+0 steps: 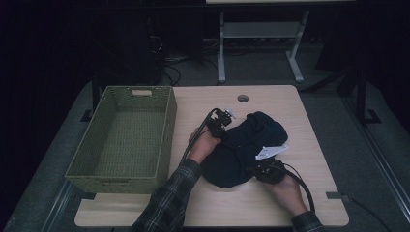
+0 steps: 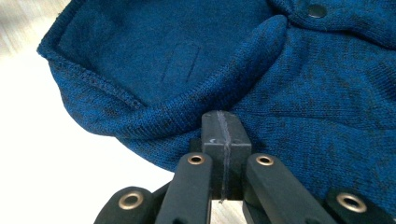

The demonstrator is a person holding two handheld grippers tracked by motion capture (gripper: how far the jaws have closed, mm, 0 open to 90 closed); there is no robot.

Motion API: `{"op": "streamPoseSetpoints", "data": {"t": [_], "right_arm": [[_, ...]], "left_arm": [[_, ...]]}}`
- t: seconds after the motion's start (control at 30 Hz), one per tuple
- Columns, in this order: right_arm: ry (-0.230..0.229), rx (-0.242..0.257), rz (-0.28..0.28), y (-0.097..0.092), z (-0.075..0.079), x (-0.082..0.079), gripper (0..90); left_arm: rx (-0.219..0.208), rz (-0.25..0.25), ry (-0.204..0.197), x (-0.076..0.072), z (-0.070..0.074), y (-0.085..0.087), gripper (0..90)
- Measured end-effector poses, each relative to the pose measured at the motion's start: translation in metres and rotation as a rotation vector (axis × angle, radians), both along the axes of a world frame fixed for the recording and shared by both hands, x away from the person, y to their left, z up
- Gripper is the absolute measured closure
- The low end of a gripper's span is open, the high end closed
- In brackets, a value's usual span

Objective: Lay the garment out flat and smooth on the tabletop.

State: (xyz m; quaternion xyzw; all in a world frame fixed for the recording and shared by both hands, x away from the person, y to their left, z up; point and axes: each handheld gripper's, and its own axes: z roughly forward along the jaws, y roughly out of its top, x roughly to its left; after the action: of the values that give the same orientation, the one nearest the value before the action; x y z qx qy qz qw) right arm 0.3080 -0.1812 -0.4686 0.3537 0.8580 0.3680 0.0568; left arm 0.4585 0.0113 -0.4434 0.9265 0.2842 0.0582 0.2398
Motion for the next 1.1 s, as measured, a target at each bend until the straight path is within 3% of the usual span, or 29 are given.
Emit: {"op": "streamPoseSetpoints", "data": {"t": [0.23, 0.37, 0.6, 1.1], "right_arm": [[0.007, -0.010, -0.012, -0.006, 0.001, 0.001, 90.0], [0.016, -0.013, -0.031, -0.013, 0.002, 0.001, 90.0], [0.028, -0.033, -0.048, -0.022, 0.003, 0.000, 90.0], [0.041, -0.046, -0.050, -0.035, 0.005, -0.013, 90.0]], "left_arm": [[0.030, 0.000, 0.029, -0.006, -0.001, 0.002, 90.0], [-0.007, 0.021, 0.052, -0.015, -0.002, 0.009, 90.0], [-0.038, 0.014, 0.067, -0.037, -0.003, 0.022, 90.0], [-0.098, -0.040, 0.090, -0.089, -0.006, 0.042, 90.0]]}}
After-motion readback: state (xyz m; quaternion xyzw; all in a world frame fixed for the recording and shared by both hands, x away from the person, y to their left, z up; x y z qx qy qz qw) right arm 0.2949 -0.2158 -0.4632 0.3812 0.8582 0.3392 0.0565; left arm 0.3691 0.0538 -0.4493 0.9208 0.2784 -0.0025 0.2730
